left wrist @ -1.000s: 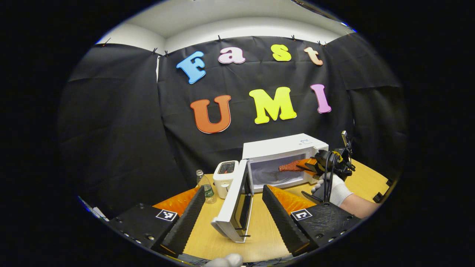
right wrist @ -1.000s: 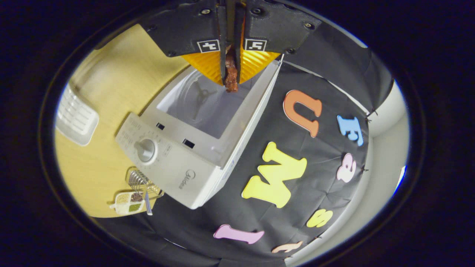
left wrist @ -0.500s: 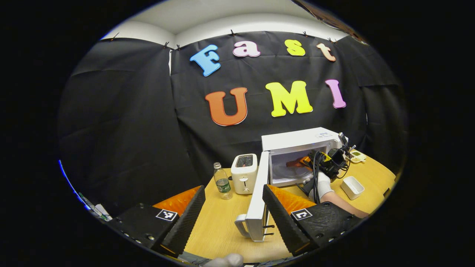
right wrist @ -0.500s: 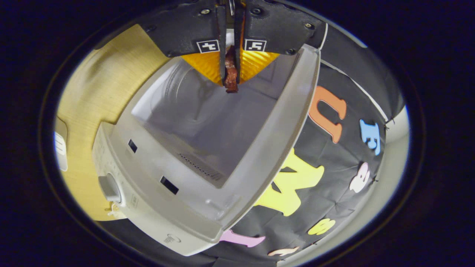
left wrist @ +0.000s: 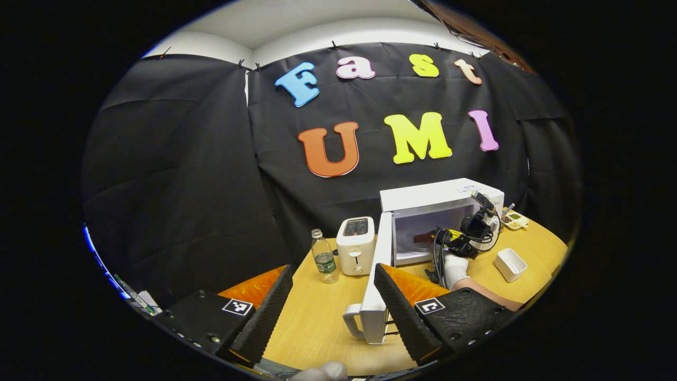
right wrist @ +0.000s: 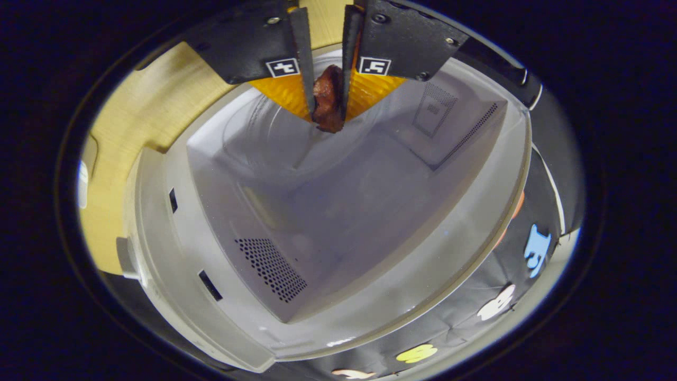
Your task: Open the microwave oven with the left hand, put the food in, and close the microwave oven.
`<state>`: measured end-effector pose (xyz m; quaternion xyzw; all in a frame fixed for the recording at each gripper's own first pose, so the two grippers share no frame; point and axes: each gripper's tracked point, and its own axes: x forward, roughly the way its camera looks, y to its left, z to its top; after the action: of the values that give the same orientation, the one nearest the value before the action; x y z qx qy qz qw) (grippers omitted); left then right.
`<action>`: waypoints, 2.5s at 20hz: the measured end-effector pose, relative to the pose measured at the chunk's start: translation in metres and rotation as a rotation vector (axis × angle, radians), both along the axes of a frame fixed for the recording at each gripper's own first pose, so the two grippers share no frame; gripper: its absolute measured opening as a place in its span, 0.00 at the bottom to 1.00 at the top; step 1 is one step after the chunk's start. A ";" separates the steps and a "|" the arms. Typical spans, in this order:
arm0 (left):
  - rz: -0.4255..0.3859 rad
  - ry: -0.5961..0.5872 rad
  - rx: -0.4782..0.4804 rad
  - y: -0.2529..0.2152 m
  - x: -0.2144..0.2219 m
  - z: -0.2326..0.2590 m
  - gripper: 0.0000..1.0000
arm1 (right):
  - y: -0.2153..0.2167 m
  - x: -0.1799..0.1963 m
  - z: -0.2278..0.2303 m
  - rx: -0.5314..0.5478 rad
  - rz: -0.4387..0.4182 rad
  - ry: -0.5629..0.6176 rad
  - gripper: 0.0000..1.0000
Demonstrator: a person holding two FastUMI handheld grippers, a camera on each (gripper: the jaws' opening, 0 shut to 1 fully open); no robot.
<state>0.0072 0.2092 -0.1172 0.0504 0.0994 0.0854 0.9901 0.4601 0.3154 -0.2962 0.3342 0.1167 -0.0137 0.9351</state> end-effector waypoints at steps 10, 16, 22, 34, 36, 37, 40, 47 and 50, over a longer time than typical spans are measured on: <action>-0.002 -0.009 0.000 -0.010 -0.002 0.002 0.95 | 0.011 -0.010 0.012 -0.429 0.149 -0.027 0.90; 0.001 -0.031 -0.003 -0.012 -0.006 0.007 0.95 | -0.006 -0.019 0.029 -0.491 0.145 -0.027 1.00; 0.008 -0.051 -0.019 -0.011 -0.008 0.014 0.95 | -0.016 -0.069 0.081 -0.518 0.180 -0.073 1.00; 0.012 -0.134 -0.026 0.015 -0.003 0.037 0.95 | -0.108 -0.261 0.239 -0.573 0.220 -0.182 1.00; 0.023 -0.131 -0.019 0.025 0.001 0.030 0.95 | -0.128 -0.294 0.245 -0.546 0.221 -0.156 0.90; 0.028 -0.120 -0.019 0.030 0.001 0.024 0.95 | -0.142 -0.309 0.248 -0.541 0.205 -0.138 1.00; 0.031 -0.094 -0.017 0.040 0.006 0.002 0.95 | -0.176 -0.353 0.254 -0.558 0.163 -0.100 1.00; 0.038 -0.037 -0.094 0.052 0.014 -0.048 0.88 | -0.212 -0.418 0.267 -0.603 0.102 -0.072 1.00; 0.040 -0.029 -0.092 0.054 0.017 -0.058 0.93 | -0.213 -0.426 0.274 -0.589 0.095 -0.077 1.00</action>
<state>0.0239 0.2629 -0.1754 0.0013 0.0899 0.1011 0.9908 0.0341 0.1020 -0.0221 0.0429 0.0876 0.0097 0.9952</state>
